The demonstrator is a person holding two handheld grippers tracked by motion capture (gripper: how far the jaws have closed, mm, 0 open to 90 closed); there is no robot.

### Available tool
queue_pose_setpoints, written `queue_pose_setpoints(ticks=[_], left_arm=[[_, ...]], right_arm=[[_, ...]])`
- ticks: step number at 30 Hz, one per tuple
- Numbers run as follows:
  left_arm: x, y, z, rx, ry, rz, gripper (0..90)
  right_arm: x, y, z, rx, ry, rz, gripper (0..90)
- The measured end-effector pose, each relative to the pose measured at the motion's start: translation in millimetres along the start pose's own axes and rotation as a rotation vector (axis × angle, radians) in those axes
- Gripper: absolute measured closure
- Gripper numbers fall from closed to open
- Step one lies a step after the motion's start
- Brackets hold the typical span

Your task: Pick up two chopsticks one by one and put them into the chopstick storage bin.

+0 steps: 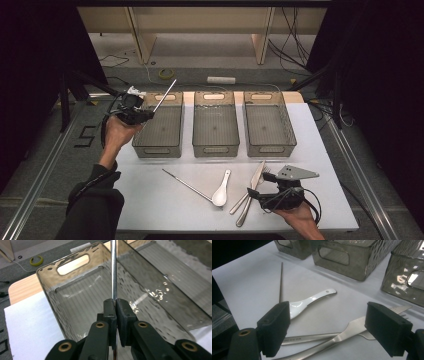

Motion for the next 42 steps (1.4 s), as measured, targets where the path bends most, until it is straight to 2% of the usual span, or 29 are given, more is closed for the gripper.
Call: queue_pose_setpoints(ticks=[6,17,20,26,31,35,36,37,38,41,42], left_arm=[[3.8,3.9,-11.6,0.013,0.011,0.032,85.8],[8.1,13.9,-30.7,0.043,0.009,0.067,85.8],[10.7,16.7,-35.3,0.045,0.022,0.102,85.8],[12.1,21.2,-42.4,0.061,0.029,0.118,85.7],[13.0,25.9,-49.9,0.082,0.022,0.141,85.0],[12.7,28.1,-55.2,0.103,0.040,0.157,83.9],[12.6,28.3,-56.3,0.113,0.038,0.161,78.8],[12.6,27.9,-56.4,0.112,0.031,0.166,68.9],[12.8,26.6,-55.5,0.098,0.021,0.175,62.2],[13.0,23.0,-49.8,0.064,0.017,0.186,59.9],[11.6,21.4,-47.4,0.051,0.023,0.189,51.9]], right_arm=[[0.7,-0.3,0.5,-0.004,-0.005,0.002,21.1],[1.2,-1.0,1.9,-0.016,-0.005,0.001,21.1],[1.2,-1.0,1.9,-0.016,-0.006,0.001,21.1],[1.0,-1.0,1.9,-0.016,-0.006,0.001,21.1],[1.4,-1.0,1.6,-0.015,-0.007,0.001,21.1],[1.1,-1.0,1.8,-0.015,-0.007,0.000,21.1],[1.1,-1.0,1.8,-0.015,-0.007,0.000,21.1],[1.1,-0.9,1.8,-0.015,-0.007,0.000,21.1],[1.0,-1.0,1.9,-0.015,-0.008,0.001,21.1],[1.0,-1.0,1.9,-0.015,-0.007,0.000,21.1],[1.2,-1.0,2.0,-0.015,-0.008,0.000,21.1]])
Point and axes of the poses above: each handheld gripper's, and its own axes: z roughly backward along the jaws, y roughly out of its underside, x roughly to its left, the point moved 6 cm from there along -z, roughly forward along the jaws, and after that the axes turned 14 degrees about x, right-handed, at the moved point
